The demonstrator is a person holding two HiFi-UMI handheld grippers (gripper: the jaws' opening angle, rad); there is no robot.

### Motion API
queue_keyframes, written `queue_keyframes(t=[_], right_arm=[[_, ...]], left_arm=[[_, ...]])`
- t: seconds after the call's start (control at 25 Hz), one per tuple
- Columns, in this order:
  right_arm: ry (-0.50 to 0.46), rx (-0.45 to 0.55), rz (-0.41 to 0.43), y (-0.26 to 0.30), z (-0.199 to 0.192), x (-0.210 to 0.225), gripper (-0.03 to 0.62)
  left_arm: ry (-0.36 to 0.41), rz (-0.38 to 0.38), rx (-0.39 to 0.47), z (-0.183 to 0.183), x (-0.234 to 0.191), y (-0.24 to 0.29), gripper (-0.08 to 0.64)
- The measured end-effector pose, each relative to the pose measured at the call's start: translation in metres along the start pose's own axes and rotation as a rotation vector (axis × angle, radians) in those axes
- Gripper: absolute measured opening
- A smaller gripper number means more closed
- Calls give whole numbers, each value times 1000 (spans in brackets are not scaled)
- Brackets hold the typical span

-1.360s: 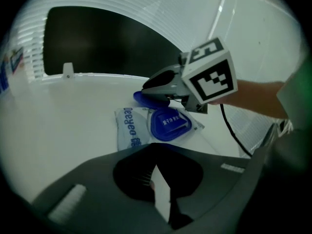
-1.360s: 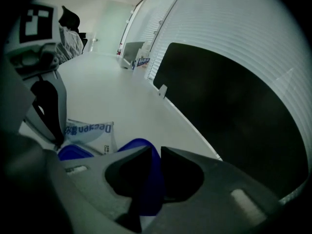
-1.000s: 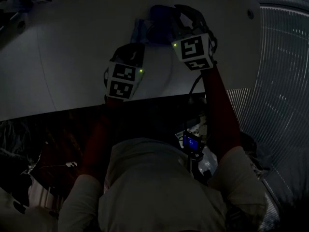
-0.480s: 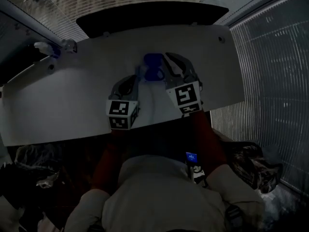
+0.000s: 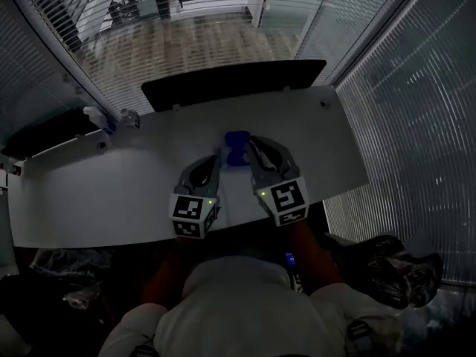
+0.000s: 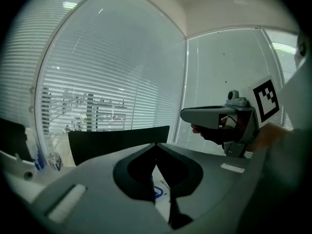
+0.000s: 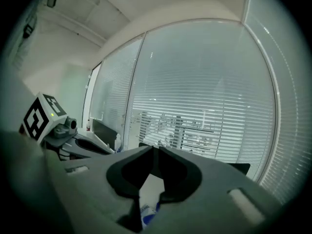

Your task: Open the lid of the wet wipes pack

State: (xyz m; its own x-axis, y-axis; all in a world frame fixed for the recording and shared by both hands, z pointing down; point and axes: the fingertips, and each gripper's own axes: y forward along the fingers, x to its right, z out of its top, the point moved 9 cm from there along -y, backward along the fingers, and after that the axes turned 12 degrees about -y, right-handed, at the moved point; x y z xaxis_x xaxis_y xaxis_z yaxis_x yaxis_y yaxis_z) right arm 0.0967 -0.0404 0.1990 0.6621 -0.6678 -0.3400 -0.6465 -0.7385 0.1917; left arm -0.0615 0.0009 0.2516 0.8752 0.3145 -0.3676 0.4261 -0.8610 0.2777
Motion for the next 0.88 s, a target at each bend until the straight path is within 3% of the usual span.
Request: queue_keyframes(t=[0.16, 0.28, 0.6, 0.88], right_arm=[[71, 56, -17, -24, 18, -5, 34], [119, 78, -35, -40, 24, -9, 23], [195, 169, 15, -73, 37, -44, 11], [225, 205, 26, -100, 39, -69, 3]], left_arm=[[28, -22, 66, 21, 16, -18, 2], [49, -31, 66, 27, 23, -27, 2], [67, -65, 91, 23, 44, -56, 2], [39, -68, 147, 13, 60, -83, 2]])
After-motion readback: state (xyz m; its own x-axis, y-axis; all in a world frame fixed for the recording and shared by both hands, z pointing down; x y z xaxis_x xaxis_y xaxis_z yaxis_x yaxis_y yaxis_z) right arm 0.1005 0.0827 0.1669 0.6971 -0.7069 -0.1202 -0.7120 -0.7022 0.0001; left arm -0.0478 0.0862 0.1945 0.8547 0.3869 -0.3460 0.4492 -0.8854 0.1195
